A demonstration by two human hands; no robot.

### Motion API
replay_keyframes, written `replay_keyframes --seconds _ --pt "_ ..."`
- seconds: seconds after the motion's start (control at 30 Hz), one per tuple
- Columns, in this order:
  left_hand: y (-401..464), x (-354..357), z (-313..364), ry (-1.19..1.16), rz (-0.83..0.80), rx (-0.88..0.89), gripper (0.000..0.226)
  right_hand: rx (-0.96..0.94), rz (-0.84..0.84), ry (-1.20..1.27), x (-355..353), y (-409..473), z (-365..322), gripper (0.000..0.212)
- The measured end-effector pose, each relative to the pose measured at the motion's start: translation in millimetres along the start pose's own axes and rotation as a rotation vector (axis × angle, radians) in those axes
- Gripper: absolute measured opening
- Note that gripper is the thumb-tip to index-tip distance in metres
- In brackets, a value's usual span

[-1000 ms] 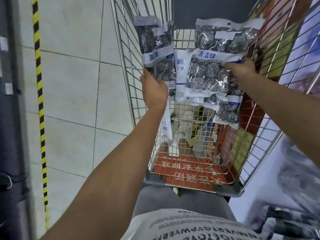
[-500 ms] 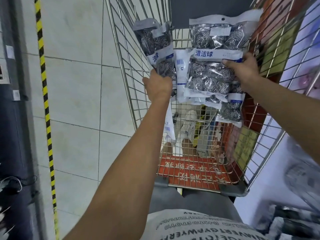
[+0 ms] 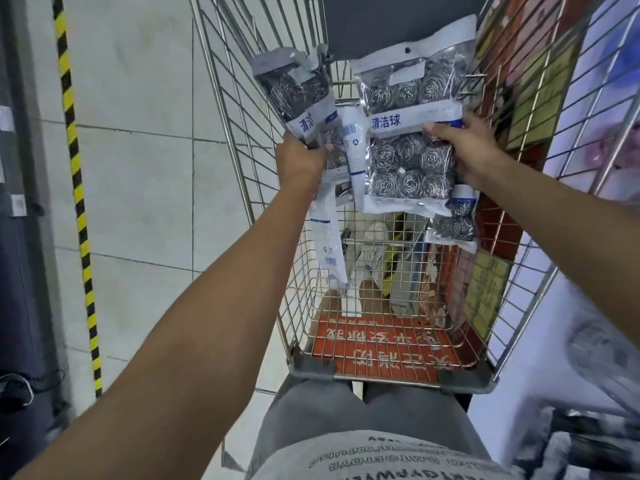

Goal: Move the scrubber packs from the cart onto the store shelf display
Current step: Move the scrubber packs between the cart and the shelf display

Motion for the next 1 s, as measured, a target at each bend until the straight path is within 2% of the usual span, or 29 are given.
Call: replay_keyframes --seconds 0.17,0.33,0.4,0.5,0.6,0.7,0.77,0.9,1.0 --pt "-4 0 -1 -0.134 0.008 -0.016 0.048 -0.013 -0.05 0.035 -5 -24 5 0.048" --pt "-16 -16 0 -0.259 -0.08 -0.061 0.049 -0.013 -0.036 0.134 -13 -57 6 0.062" --pt "-29 -24 9 -0.337 -0.148 -0.082 0.045 -0.01 -0.01 0.212 -13 -78 1 0.076" --pt "-61 -40 23 -0.431 -0.27 -0.13 0.032 -0.03 -0.041 0.268 -14 -114 -6 0.083" --pt "-95 -64 30 -0.545 -0.391 -0.152 0.043 -0.046 -0.087 0.303 -15 -159 -18 0.079" --pt "-131 -93 38 -0.545 -0.502 -0.096 0.053 -0.045 -0.095 0.293 -17 -200 -23 0.073" --pt "-154 -114 38 -0.572 -0.566 -0.043 0.051 -0.052 -0.095 0.292 -17 -228 -22 0.075" --pt "-182 -154 28 -0.547 -0.646 0.047 0.061 -0.015 -0.081 0.324 -6 -294 -29 0.069" --pt "-201 -179 18 -0.502 -0.705 0.091 0.053 -0.033 -0.017 0.323 7 -341 -19 0.081"
Point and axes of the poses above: each hand's wrist, its own y-axis towards the middle knuckle, its own x-axis out of the palm, z = x × y, the point moved 3 cm from there along y, towards the middle knuckle, and after that the axes turned 1 degree about x, right-handed, at the moved point
